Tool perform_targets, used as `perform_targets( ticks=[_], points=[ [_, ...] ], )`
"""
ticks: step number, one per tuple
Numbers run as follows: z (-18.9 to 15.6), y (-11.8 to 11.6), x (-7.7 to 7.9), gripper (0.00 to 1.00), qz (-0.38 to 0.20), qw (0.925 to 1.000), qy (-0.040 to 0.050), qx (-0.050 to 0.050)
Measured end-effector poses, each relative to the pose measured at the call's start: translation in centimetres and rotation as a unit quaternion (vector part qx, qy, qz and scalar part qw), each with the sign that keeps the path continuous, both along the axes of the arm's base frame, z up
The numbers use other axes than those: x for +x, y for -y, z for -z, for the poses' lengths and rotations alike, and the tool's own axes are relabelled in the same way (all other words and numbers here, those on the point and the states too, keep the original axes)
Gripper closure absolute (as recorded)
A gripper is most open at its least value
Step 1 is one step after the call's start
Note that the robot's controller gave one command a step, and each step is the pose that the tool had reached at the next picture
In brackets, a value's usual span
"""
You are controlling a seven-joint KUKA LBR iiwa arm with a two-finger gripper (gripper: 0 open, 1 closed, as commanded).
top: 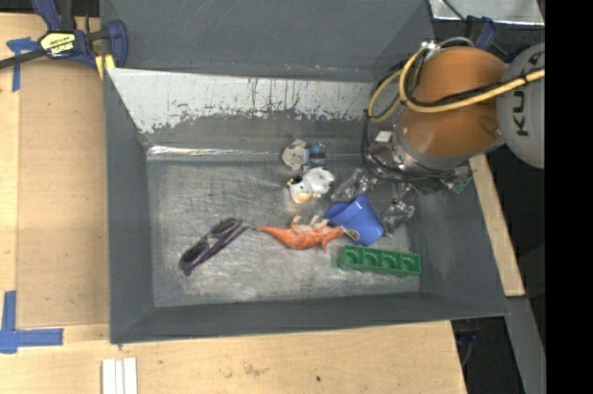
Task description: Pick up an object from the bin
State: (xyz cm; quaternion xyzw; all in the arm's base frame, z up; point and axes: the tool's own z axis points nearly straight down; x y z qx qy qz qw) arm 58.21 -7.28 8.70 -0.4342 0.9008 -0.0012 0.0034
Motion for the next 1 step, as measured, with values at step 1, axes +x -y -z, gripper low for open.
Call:
perform_targets(
  ticks=[1],
  points=[
    [-1.15, 0.01, -0.02, 1.0, 0.001, 1.0, -0.0026, 0.0]
  ],
)
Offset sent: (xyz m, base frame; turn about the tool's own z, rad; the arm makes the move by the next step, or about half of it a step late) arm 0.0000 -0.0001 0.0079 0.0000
